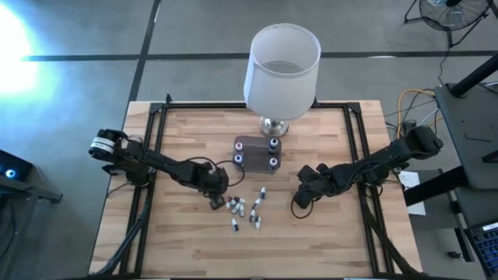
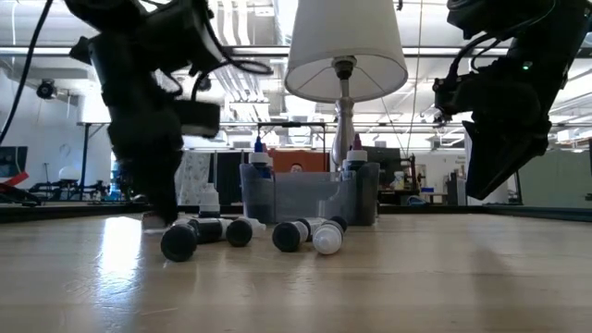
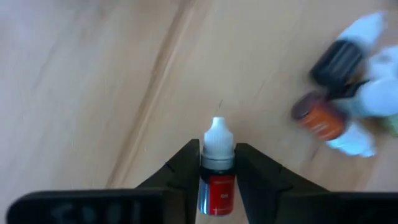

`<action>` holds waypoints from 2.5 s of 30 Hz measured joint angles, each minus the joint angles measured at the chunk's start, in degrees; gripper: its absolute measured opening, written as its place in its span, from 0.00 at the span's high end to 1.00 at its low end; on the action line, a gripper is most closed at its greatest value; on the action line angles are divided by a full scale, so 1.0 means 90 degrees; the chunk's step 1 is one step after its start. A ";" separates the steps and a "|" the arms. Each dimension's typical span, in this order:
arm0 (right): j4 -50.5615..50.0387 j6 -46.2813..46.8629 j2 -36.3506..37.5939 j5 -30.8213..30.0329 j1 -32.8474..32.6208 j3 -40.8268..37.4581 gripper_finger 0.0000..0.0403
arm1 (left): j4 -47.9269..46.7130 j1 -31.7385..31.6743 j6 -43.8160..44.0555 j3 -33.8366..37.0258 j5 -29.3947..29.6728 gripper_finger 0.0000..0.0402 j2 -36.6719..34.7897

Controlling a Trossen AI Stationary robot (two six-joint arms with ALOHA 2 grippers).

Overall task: Pick & Place food coloring
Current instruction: Put the small red food coloring bottle into the black bin, then put the small blue food coloring bottle into the black bin

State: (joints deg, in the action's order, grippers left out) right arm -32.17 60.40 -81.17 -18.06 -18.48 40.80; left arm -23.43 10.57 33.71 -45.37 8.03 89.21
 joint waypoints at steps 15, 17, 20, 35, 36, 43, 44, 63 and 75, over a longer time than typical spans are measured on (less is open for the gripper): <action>-0.0001 -0.0042 0.0000 0.0000 0.0002 0.0000 0.66 | -0.0064 -0.0164 0.0041 -0.0508 0.0062 0.91 -0.0880; -0.0001 -0.0042 0.0000 0.0000 0.0002 0.0000 0.66 | -0.0012 -0.0261 -0.0059 -0.0811 0.0076 0.91 -0.1110; 0.0001 -0.0053 0.0000 -0.0005 0.0002 0.0000 0.66 | 0.0489 -0.0488 -0.0401 -0.1299 0.0230 0.91 -0.1352; 0.0021 0.0151 0.0000 -0.0022 0.0002 0.0000 0.66 | 0.1240 -0.2079 -0.1603 -0.2586 -0.0115 0.79 0.0538; 0.0021 0.0160 0.0000 -0.0017 0.0002 0.0000 0.66 | 0.1195 -0.2084 -0.1603 -0.2638 -0.0236 0.76 0.0596; 0.0746 -0.1299 0.0000 0.0204 0.0000 0.0006 0.66 | -0.0188 -0.2014 -0.2053 -0.3075 -0.0332 0.61 0.0206; 0.1055 -0.2015 0.0000 0.0304 -0.0002 0.0013 0.66 | -0.0521 -0.1991 -0.2169 -0.3145 -0.0333 0.60 0.0060; 0.0268 -0.9978 -0.2378 0.0704 0.0467 0.2891 0.66 | -0.2096 -0.0193 0.0968 -0.1156 0.0479 0.59 -0.2868; -0.1228 -1.0919 -0.3799 0.0923 0.0750 0.4906 0.66 | -0.1742 0.0751 0.1940 -0.0422 0.1124 0.59 -0.3344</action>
State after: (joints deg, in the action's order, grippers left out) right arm -43.23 -37.87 -115.35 -9.75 -11.73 84.95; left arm -39.11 17.33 51.17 -49.17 18.15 59.11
